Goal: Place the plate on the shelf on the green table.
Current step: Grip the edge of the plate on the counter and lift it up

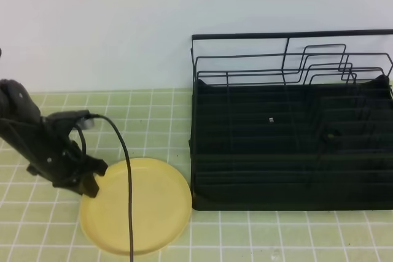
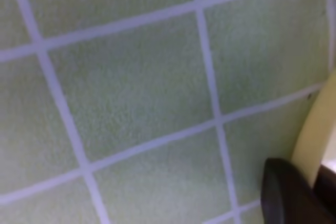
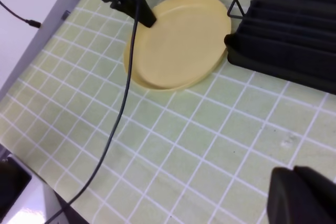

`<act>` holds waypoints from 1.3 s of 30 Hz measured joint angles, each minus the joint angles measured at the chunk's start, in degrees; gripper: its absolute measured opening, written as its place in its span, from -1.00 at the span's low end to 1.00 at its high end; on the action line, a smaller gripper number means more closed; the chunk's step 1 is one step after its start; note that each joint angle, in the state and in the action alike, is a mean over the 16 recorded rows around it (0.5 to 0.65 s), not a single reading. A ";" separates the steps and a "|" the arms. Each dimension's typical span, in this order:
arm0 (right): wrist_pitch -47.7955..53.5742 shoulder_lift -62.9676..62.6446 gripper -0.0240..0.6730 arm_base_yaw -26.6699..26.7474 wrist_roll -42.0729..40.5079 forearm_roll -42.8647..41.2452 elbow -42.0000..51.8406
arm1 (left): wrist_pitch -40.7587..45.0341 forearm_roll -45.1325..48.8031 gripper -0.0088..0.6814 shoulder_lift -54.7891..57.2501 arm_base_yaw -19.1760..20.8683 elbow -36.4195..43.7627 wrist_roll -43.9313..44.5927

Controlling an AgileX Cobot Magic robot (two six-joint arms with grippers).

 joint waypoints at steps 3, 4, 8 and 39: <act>0.00 0.00 -0.94 0.00 0.00 0.00 0.00 | 1.48 1.52 -0.97 -1.15 0.00 -1.87 -1.22; 0.00 0.00 -0.94 0.00 0.00 0.00 0.00 | 1.96 2.21 -0.97 -1.68 0.00 -2.58 -1.67; 0.00 0.00 -0.94 0.00 -0.05 0.00 0.00 | 4.24 5.52 -0.97 -4.71 0.00 -5.68 -3.84; -3.63 10.09 -0.59 0.00 -12.63 10.43 -6.29 | 8.31 -8.83 -0.97 -31.73 -14.90 -7.01 -2.00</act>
